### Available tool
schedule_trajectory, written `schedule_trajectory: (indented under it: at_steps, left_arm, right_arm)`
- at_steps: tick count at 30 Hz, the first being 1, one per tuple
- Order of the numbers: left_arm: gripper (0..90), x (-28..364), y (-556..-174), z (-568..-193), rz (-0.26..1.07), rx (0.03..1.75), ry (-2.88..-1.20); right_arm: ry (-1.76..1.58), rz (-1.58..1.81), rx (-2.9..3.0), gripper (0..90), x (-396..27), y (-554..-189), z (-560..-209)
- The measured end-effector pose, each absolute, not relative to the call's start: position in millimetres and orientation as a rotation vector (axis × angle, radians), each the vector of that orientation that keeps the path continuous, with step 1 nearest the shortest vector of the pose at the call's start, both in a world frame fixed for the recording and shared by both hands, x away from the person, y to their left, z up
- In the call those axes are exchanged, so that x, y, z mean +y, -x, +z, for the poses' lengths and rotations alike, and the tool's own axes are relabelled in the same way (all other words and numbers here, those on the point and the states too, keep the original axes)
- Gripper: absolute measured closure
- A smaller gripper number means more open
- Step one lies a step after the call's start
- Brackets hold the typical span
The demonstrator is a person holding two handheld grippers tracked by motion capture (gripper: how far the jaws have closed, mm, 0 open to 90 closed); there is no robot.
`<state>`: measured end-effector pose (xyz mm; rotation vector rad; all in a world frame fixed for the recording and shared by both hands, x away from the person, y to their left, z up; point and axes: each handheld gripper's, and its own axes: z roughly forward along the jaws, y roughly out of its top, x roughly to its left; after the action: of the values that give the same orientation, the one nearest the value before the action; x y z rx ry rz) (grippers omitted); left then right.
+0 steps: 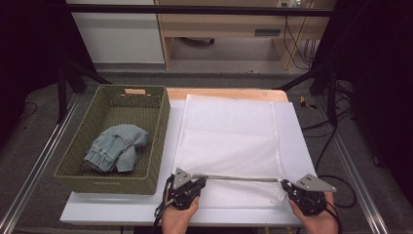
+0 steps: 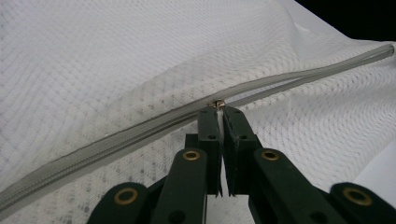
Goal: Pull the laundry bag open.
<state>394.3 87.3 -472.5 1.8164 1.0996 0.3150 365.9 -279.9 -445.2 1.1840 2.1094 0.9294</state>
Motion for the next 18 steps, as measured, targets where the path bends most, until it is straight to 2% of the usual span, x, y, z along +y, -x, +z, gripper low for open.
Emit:
schedule_trajectory:
  at_steps: [18]
  left_arm:
    - [87.0,96,-405,-472,0.358,1.127,-1.833]
  right_arm:
    - [-1.158,0.928,2.104,85.8,-278,-365,-444]
